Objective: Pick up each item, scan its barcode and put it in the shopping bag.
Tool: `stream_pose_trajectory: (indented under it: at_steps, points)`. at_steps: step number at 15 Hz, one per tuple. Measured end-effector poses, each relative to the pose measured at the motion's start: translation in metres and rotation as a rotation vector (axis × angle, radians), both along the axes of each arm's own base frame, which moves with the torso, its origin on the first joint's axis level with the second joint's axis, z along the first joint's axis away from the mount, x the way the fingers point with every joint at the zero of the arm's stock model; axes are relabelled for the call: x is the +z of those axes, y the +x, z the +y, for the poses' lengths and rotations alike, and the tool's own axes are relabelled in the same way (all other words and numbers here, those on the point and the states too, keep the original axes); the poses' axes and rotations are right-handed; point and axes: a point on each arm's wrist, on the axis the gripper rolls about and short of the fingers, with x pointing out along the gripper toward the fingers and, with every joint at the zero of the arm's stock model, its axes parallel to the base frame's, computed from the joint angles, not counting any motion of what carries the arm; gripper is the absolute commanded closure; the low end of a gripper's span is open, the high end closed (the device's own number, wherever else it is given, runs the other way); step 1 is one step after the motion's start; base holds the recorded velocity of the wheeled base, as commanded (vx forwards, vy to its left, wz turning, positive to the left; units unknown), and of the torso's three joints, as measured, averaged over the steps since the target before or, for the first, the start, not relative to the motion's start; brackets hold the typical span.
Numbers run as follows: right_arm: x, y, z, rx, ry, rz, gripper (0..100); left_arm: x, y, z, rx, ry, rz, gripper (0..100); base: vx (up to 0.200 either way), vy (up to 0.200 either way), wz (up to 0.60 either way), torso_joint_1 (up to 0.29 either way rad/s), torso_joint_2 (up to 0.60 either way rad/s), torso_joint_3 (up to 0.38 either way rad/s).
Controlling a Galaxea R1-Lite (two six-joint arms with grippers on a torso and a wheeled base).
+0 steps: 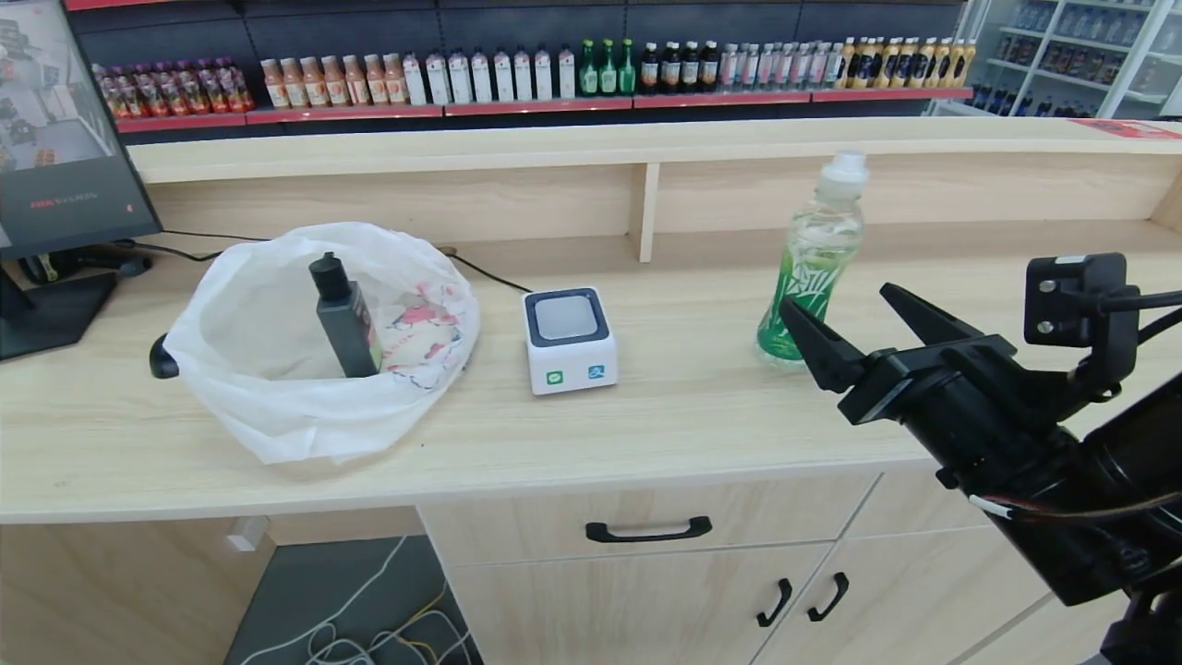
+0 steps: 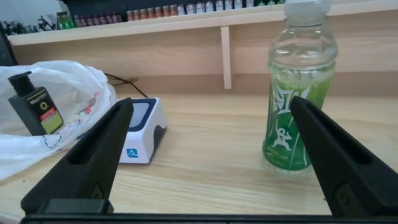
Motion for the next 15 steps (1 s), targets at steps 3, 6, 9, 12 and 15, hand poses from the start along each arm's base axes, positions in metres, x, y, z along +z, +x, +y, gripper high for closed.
stream_pose_trajectory:
  at_steps: [3, 6, 9, 12, 15]
  points:
    - [-0.001, 0.003, 0.002, 0.001, 0.000, 0.004, 0, 0.000, 0.000, 0.000, 0.000, 0.000, 0.000, 0, 0.000, -0.200, 0.00, 0.001, 0.00, 0.002]
    - [-0.004, 0.005, 0.003, 0.000, -0.005, 0.012, 0, 0.000, 0.000, 0.000, 0.000, 0.001, 0.000, 0, 0.000, -0.067, 0.00, -0.001, 0.00, -0.001]
    - [-0.005, 0.009, 0.006, 0.002, -0.006, 0.015, 0, 0.000, 0.000, 0.000, -0.001, 0.007, -0.001, 0, 0.000, 0.000, 0.00, 0.000, 0.00, 0.000]
    - [-0.009, 0.009, 0.006, -0.001, -0.032, 0.025, 0, 0.000, 0.000, 0.000, 0.000, 0.007, -0.001, 0, 0.000, 0.000, 0.00, 0.000, 0.00, 0.000]
    - [-0.009, 0.009, 0.006, -0.001, -0.035, 0.023, 0, 0.000, 0.000, 0.000, 0.000, 0.007, -0.001, 0, 0.000, 0.000, 0.00, 0.000, 0.00, 0.000]
